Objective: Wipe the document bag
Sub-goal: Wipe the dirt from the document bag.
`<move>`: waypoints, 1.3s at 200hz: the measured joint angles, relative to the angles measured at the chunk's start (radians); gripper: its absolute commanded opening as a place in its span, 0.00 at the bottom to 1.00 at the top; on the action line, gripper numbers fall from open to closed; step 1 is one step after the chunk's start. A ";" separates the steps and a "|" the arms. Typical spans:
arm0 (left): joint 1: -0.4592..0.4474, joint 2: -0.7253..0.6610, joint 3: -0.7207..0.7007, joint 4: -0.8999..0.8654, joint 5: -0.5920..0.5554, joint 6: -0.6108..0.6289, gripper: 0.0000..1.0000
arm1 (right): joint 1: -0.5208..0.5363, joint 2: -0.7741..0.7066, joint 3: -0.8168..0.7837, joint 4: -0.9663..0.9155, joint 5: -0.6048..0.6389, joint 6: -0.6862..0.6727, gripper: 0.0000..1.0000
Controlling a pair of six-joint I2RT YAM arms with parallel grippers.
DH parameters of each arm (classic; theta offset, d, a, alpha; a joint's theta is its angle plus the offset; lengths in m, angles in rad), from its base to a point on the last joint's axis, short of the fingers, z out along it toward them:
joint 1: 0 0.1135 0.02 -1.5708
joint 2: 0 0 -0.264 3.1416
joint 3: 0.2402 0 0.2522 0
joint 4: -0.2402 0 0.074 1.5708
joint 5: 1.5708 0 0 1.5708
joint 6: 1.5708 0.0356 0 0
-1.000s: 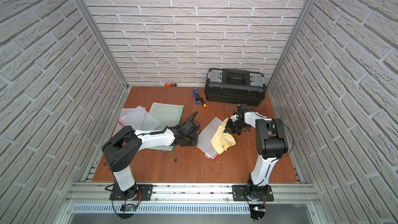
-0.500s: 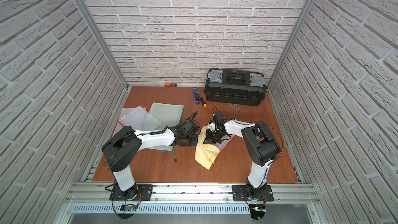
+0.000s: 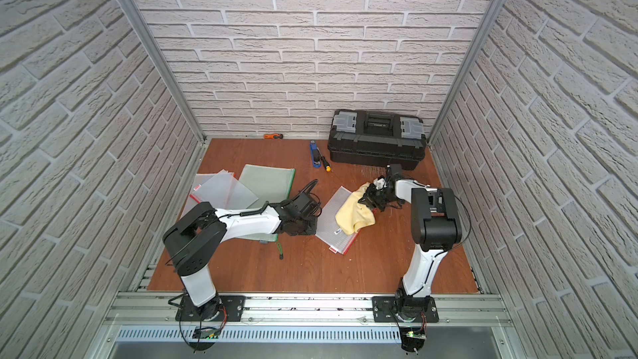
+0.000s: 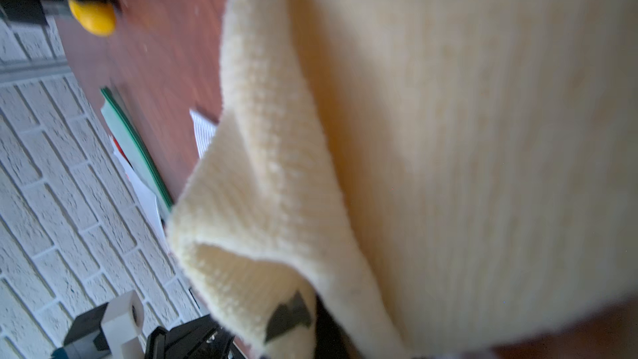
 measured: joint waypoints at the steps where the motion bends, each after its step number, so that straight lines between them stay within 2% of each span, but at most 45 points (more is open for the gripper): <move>1: 0.000 0.000 0.000 0.000 0.000 0.000 0.00 | -0.003 0.000 0.001 -0.001 0.000 -0.001 0.02; 18: 0.000 0.000 0.000 -0.003 0.000 0.000 0.00 | -0.004 0.000 0.002 -0.016 0.000 -0.015 0.02; 30: 0.000 0.000 0.000 -0.003 0.000 0.000 0.00 | 0.036 0.000 0.001 -0.034 0.002 -0.024 0.02; 70: 0.000 0.000 0.005 -0.015 0.000 0.002 0.00 | 0.304 -0.043 -0.066 -0.026 0.010 -0.027 0.02; 92: 0.000 0.000 0.008 -0.027 -0.002 0.003 0.00 | 0.388 -0.093 -0.175 0.027 -0.035 0.011 0.02; 127: -0.001 0.000 0.013 -0.037 -0.002 0.009 0.00 | 0.311 -0.138 -0.246 0.044 -0.060 0.032 0.02; 175: -0.003 0.000 0.019 -0.056 -0.008 0.012 0.00 | -0.029 -0.225 -0.261 -0.013 -0.017 -0.020 0.02; 197: -0.004 0.000 0.019 -0.056 -0.009 0.011 0.00 | -0.100 -0.254 -0.259 -0.046 0.024 -0.045 0.02; 213: -0.004 0.001 0.020 -0.057 -0.010 0.011 0.00 | -0.092 -0.257 -0.264 -0.046 0.023 -0.044 0.02; 227: -0.005 0.004 0.023 -0.060 -0.009 0.012 0.00 | -0.045 -0.260 -0.282 -0.035 0.027 -0.034 0.02; 260: -0.005 0.021 0.051 -0.076 -0.009 0.015 0.00 | 0.225 -0.303 -0.338 0.002 0.069 0.036 0.02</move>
